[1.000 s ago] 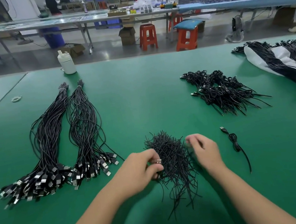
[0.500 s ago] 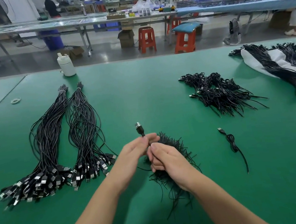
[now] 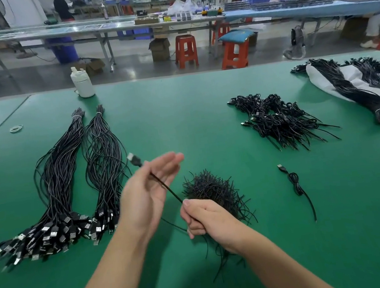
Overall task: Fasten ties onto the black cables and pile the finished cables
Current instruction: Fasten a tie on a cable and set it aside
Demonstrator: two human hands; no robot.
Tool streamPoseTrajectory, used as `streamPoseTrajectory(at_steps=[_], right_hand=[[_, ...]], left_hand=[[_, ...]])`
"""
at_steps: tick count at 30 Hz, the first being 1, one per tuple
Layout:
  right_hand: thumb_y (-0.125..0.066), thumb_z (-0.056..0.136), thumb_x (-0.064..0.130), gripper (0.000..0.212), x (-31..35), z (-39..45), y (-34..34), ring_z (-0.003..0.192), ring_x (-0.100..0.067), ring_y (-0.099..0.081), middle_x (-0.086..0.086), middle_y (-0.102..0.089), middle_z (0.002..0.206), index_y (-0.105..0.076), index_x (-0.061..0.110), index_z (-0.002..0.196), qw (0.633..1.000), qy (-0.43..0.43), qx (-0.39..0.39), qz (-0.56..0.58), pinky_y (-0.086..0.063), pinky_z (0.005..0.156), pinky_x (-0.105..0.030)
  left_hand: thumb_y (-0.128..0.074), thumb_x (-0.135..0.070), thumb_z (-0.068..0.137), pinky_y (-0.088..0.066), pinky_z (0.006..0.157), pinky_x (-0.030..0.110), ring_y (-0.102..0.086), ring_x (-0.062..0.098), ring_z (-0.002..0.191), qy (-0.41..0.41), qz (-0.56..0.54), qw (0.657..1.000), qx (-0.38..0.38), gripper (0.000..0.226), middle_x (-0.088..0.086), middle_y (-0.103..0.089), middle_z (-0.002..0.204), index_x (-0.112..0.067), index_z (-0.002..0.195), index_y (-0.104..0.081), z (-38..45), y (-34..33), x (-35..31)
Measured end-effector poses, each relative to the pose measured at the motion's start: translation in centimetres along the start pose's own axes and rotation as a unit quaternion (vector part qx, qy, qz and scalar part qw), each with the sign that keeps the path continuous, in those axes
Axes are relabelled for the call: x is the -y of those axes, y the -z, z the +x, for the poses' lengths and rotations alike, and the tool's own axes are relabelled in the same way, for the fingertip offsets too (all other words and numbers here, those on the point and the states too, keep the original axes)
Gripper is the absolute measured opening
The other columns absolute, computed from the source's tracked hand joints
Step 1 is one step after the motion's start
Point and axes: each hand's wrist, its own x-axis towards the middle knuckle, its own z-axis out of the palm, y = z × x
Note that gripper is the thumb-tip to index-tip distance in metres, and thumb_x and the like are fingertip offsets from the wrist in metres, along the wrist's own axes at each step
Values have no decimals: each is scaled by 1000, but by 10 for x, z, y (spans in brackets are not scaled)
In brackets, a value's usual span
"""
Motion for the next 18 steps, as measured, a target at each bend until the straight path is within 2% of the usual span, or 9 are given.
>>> streamPoseTrajectory(at_steps=[2,4,5,7,9,12,15,16,18], right_hand=[[-46,98,47,41,-4,2,-1,51,-17,-23,6,-26,51,-49,25,64,999,-13,-11,43,-44,67,-31],[-54,96,47,42,-5,7,-1,49,-17,-22,6,-26,50,-47,24,61,995,-14,-17,94,-43,64,-30],[-56,95,46,42,-5,10,-1,49,-17,-21,6,-26,49,-48,23,61,993,-15,-18,117,-43,62,-29],[-58,94,44,41,-5,15,-2,48,-17,-21,5,-25,48,-51,22,61,988,-24,-21,151,-44,61,-28],[-58,94,44,41,-7,18,-1,46,-16,-22,5,-27,47,-55,21,60,988,-42,-25,146,-44,60,-28],[-56,94,46,42,-10,20,-1,45,-14,-25,5,-31,48,-59,22,60,991,-66,-22,111,-43,57,-24],[-55,96,45,42,-13,21,1,46,-14,-24,6,-28,49,-57,23,60,984,-89,-43,149,-42,57,-27],[-54,98,45,43,-14,20,1,47,-15,-22,6,-26,50,-56,24,60,981,-97,-53,159,-41,57,-27],[-50,100,45,45,-16,18,1,48,-15,-20,6,-24,51,-54,26,59,981,-100,-61,155,-36,54,-26]], left_hand=[[-44,-31,94,-59,73,31,-72,28,99,21,-113,993,11,40,14,-75,97,-8,96,-77,6,9,-18],[-57,-33,89,-44,42,18,-68,18,59,63,-115,989,64,29,4,-72,75,-13,88,-78,3,18,-33],[-64,-33,86,-36,36,16,-59,15,44,98,-116,983,101,25,4,-69,71,-11,87,-77,2,22,-37],[-75,-33,80,-32,35,15,-54,14,35,181,-68,968,159,29,9,-69,68,-5,86,-75,-2,31,-38],[-64,-31,87,-30,36,15,-56,16,35,247,56,944,211,34,17,-69,67,1,88,-74,-5,40,-35],[-40,-30,100,-27,33,18,-53,15,34,313,280,857,298,48,22,-69,69,7,95,-69,-10,44,-29],[-30,-25,108,-41,38,22,-63,19,46,339,456,776,273,44,22,-73,81,0,99,-65,-14,40,-19],[-29,-24,109,-46,43,25,-66,22,52,329,482,776,238,42,20,-74,85,-1,101,-63,-15,39,-14],[-31,-23,109,-58,62,32,-72,26,69,281,463,828,147,38,16,-75,93,-1,109,-62,-14,40,-3]])
